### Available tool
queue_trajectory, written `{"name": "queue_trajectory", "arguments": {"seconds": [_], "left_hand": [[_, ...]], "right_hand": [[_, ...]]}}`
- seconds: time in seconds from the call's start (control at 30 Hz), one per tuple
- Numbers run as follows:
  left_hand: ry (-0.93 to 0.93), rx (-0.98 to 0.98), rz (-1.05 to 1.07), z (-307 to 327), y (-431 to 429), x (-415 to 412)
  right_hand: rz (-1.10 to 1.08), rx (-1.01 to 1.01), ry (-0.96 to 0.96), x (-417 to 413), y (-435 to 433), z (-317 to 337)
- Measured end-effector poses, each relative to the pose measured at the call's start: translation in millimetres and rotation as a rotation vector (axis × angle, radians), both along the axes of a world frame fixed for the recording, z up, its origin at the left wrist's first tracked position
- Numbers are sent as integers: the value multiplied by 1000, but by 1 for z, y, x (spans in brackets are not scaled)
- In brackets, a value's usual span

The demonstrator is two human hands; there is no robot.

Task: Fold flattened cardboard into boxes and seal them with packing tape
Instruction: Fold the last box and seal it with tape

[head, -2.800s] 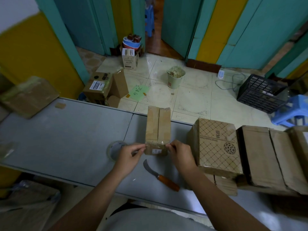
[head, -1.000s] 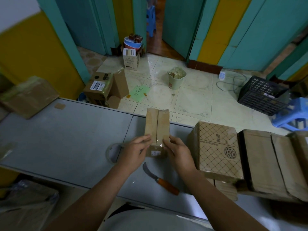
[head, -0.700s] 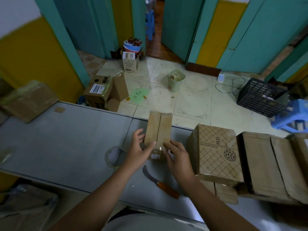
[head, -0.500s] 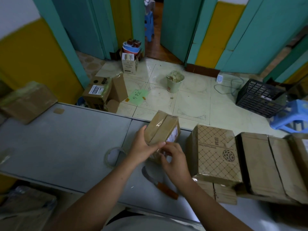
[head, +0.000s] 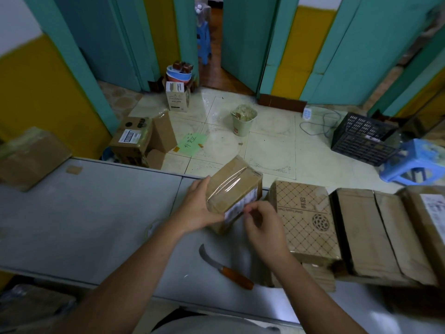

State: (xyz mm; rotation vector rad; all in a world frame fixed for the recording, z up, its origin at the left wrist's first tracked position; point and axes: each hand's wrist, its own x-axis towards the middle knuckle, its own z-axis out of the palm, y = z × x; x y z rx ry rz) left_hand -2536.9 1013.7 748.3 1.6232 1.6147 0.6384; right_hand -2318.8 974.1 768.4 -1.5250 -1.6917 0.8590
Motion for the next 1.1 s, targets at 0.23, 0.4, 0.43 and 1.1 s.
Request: {"name": "queue_trajectory", "arguments": {"seconds": [0.23,0.4,0.43,1.1], "left_hand": [[213,-76,-368,48,20,-40],[302,-135,-543,63,38,-47],[294,-143,-540,63,40,-47],[-627,-244,260,-33,-33,26]], "right_hand": [[302,118,-440,4,40,40],[474,-26,-762,-2,63,46],[480,-45,-759,-3,63,46],[157,-244,-464,-31,25,-11]]}}
